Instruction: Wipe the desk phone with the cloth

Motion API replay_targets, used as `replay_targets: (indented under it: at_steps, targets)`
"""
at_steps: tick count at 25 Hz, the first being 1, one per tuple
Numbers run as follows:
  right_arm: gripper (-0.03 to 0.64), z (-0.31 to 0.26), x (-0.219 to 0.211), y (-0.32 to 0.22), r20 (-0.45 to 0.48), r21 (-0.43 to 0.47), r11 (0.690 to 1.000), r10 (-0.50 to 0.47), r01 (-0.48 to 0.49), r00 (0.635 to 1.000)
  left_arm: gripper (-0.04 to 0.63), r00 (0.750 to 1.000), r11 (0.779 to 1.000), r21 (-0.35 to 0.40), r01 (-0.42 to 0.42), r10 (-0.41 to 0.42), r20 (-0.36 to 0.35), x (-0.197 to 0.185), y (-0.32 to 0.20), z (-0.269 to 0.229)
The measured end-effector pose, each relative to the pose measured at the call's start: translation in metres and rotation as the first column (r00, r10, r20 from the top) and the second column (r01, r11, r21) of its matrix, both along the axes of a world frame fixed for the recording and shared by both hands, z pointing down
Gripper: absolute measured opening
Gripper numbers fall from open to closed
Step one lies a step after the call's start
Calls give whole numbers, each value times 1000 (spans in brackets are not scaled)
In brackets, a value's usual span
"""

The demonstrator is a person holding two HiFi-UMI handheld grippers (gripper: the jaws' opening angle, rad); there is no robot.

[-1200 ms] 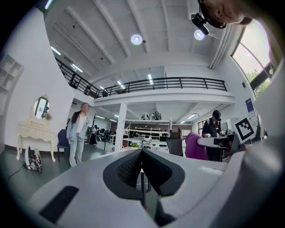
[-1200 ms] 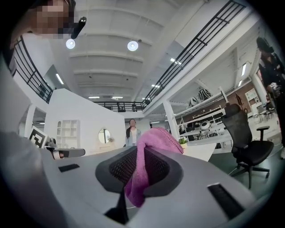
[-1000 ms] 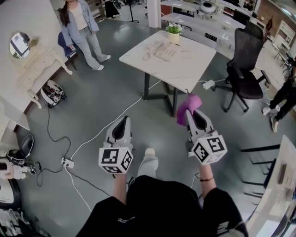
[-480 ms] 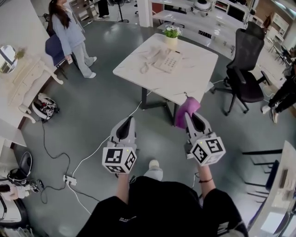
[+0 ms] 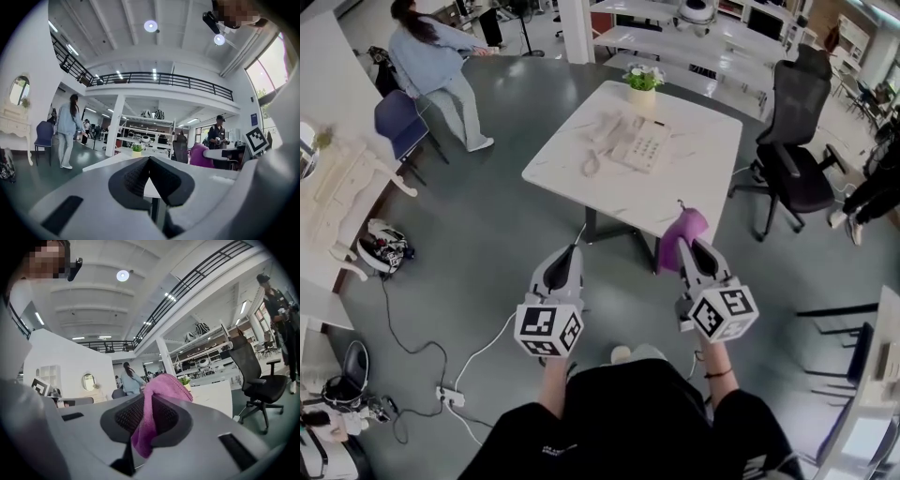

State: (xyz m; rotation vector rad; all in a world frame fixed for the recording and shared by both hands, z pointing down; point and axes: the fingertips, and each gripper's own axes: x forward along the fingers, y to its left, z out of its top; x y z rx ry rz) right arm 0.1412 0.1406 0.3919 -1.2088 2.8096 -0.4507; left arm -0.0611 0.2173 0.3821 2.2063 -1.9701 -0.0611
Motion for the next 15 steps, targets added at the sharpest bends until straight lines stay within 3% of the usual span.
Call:
replay_targets:
  at_steps: [9, 15]
  targets:
    - [34, 9, -15, -67, 6, -20, 999, 48, -48, 999, -2, 999, 1000, -22, 19, -20, -32, -31, -53, 19]
    - [34, 15, -48, -144, 55, -21, 998, 57, -56, 997, -2, 1000, 999, -33, 22, -22, -17, -64, -116, 27]
